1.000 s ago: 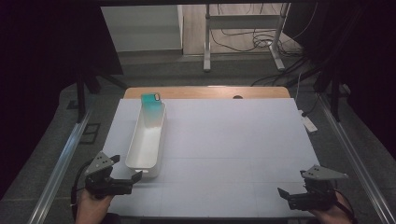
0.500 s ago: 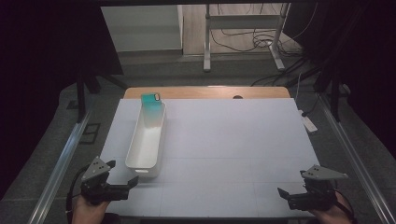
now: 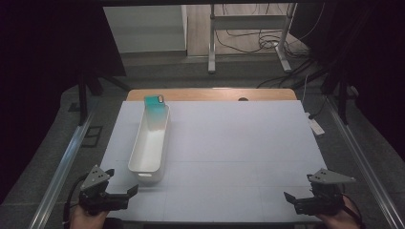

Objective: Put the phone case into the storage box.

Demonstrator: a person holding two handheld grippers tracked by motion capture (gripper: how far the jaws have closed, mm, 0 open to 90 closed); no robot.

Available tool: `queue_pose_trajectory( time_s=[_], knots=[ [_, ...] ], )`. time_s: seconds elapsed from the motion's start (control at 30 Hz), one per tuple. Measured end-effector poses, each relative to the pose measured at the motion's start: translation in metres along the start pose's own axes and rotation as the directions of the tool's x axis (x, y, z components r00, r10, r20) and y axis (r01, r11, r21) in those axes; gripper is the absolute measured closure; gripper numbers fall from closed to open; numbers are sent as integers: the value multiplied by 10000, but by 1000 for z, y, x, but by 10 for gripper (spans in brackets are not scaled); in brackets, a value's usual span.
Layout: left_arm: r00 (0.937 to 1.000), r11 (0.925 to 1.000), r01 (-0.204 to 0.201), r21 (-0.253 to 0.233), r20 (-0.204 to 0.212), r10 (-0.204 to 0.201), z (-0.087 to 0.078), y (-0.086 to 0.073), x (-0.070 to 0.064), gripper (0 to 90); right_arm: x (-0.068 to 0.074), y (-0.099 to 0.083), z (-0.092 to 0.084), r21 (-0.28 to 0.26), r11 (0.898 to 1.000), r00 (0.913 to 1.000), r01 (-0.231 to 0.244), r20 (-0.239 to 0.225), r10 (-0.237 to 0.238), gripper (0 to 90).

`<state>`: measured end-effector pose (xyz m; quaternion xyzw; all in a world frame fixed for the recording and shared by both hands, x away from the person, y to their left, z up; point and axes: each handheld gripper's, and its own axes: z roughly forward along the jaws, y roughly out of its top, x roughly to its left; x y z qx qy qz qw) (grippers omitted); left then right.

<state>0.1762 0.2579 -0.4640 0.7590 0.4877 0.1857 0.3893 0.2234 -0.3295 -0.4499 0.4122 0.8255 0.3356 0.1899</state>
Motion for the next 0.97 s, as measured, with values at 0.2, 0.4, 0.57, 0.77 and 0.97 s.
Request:
queue_pose_trajectory(
  time_s=[0.2, 0.4, 0.57, 0.77, 0.97],
  knots=[
    [10000, 9998, 52, 166, -17, -52, -1, -4, 1, 0, 0, 0, 0, 12, 10000, 10000, 4, 1, -4, 0],
    [9999, 9996, 81, 264, -86, -79, -3, -7, 1, 0, 0, 0, 0, 25, 10000, 10000, -2, 20, 2, 0],
    [9995, 9992, 40, 403, -308, -28, -4, -9, 0, 0, 1, 0, 0, 43, 10000, 10000, 20, 21, -20, 0],
    [9985, 9980, -87, 625, -527, 120, -1, -8, -2, 0, 1, 0, 0, 57, 10000, 10000, 34, 27, -34, 0],
    [9980, 9962, -119, 865, -611, 172, 2, -6, -3, 0, 1, 0, 1, 70, 10000, 10000, 43, 26, -44, 1]
  ],
)
